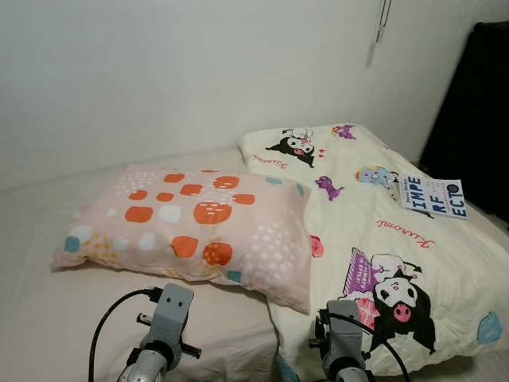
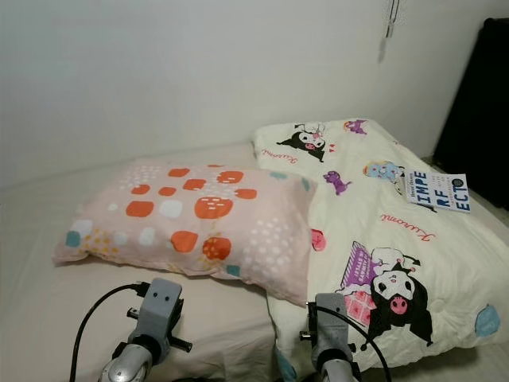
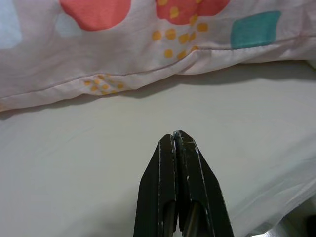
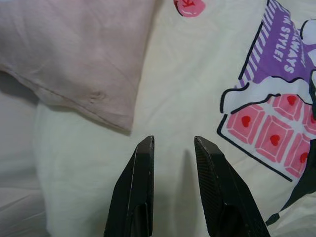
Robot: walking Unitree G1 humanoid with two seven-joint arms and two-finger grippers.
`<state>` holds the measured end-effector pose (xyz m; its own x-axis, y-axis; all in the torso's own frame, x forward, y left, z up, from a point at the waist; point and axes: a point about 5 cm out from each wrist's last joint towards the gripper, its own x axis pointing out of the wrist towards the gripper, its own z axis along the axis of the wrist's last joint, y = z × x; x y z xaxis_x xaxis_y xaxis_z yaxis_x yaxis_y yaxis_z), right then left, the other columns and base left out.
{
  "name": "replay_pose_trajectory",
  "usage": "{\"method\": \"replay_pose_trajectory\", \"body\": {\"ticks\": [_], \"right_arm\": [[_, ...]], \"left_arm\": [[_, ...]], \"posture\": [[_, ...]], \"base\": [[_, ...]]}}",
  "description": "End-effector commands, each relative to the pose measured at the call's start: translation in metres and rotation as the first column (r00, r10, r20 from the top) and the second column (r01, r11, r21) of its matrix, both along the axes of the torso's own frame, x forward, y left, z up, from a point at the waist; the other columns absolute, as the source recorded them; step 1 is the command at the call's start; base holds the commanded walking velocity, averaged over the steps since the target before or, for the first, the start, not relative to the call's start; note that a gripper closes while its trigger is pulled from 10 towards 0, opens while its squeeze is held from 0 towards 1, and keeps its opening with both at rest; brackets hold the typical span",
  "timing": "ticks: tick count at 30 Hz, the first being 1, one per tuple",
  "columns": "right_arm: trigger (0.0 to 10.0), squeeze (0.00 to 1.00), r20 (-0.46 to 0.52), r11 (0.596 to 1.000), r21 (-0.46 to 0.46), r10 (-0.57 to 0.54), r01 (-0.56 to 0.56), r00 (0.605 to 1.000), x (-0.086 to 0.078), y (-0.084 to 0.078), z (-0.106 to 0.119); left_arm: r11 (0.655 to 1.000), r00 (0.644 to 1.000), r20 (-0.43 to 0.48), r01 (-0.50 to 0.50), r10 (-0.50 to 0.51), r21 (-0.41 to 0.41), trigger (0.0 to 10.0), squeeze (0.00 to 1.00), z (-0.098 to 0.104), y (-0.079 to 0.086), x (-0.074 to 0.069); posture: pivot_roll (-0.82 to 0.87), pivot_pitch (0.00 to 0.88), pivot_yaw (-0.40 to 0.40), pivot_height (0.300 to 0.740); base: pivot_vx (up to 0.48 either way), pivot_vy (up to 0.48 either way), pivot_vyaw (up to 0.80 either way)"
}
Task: Clean up the room
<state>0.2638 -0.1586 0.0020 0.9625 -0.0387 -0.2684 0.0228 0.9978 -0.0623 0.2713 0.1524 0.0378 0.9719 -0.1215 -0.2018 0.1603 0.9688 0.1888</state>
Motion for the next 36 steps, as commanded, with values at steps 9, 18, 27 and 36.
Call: {"method": "replay_pose_trajectory", "body": {"ticks": [9,18,27,36], "right_arm": [[10.0,0.00,-0.017,1.000,0.014,-0.002,0.003,1.000,-0.0058,0.0031,-0.0046],[10.0,0.00,-0.026,1.000,0.026,0.004,-0.003,1.000,-0.0074,0.0044,-0.0061],[10.0,0.00,-0.039,0.999,0.035,0.013,-0.012,0.999,-0.0088,0.0054,-0.0078],[10.0,0.00,-0.042,0.999,0.047,0.017,-0.015,0.999,-0.0069,0.0046,-0.0063]], "left_arm": [[1.000,1.000,-0.020,0.007,-0.007,0.024,10.0,0.00,-0.0032,0.0061,-0.0040],[1.000,1.000,-0.026,0.010,-0.009,0.027,10.0,0.00,-0.0038,0.0063,-0.0044],[0.999,0.999,-0.042,0.005,-0.004,0.032,10.0,0.00,-0.0058,0.0082,-0.0064],[0.999,0.998,-0.057,0.012,-0.010,0.032,10.0,0.00,-0.0076,0.0069,-0.0067]], "posture": [[0.05,0.131,0.024,0.597],[0.05,0.137,0.026,0.597],[0.05,0.147,0.023,0.597],[0.05,0.155,0.023,0.597]], "base": [[0.000,0.000,0.00],[0.000,0.000,0.00],[0.000,0.000,0.00],[0.000,0.000,0.00]]}}
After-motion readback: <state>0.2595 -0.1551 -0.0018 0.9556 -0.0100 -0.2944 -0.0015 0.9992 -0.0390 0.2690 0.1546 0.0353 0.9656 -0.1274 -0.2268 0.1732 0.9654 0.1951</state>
